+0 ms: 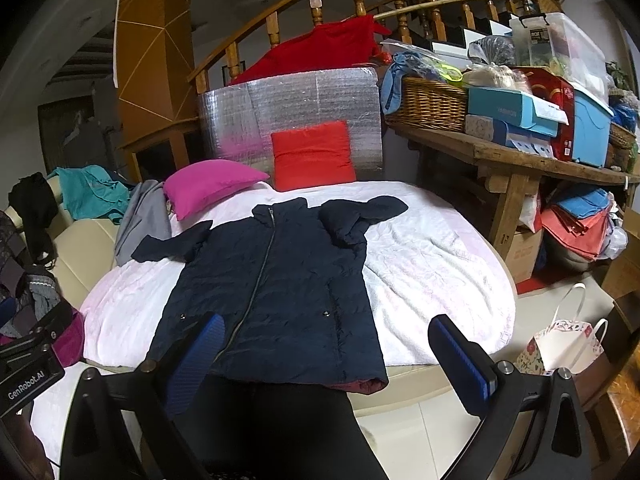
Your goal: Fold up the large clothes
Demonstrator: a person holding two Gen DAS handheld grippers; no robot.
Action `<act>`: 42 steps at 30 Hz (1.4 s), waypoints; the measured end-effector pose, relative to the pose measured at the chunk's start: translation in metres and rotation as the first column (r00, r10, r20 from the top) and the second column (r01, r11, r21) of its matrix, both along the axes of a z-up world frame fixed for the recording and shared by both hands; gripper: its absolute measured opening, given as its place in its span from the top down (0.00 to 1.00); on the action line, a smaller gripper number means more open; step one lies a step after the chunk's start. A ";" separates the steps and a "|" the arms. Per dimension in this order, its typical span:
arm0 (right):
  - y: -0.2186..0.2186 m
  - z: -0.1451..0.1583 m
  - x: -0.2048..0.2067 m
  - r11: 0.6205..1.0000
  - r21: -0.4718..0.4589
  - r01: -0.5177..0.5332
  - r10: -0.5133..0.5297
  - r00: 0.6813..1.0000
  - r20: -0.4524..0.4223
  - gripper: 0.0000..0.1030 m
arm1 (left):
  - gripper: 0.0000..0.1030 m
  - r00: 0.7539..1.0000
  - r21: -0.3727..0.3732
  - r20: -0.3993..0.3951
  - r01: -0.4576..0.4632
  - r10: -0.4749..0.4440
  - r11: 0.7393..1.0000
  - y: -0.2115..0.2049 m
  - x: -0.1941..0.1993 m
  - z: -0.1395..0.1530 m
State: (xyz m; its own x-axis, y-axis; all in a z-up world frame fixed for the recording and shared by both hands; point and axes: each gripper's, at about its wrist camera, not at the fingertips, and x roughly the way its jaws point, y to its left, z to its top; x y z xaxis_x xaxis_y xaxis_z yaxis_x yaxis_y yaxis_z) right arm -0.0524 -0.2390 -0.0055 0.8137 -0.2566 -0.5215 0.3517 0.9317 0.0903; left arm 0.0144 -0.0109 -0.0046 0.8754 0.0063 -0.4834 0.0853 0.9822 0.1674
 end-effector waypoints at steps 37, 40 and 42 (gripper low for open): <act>0.004 -0.006 0.002 1.000 0.007 -0.010 0.010 1.000 -0.012 0.00 | 0.00 1.000 0.006 -0.018 -0.005 0.005 1.000 0.001 0.004 -0.002; 0.005 -0.006 0.003 1.000 0.007 -0.011 0.011 1.000 -0.012 0.00 | 0.00 1.000 0.007 -0.019 -0.005 0.005 1.000 0.002 0.004 -0.003; 0.006 -0.006 0.003 1.000 0.008 -0.010 0.010 1.000 -0.012 0.00 | 0.00 1.000 0.009 -0.018 -0.005 0.005 1.000 0.002 0.005 -0.003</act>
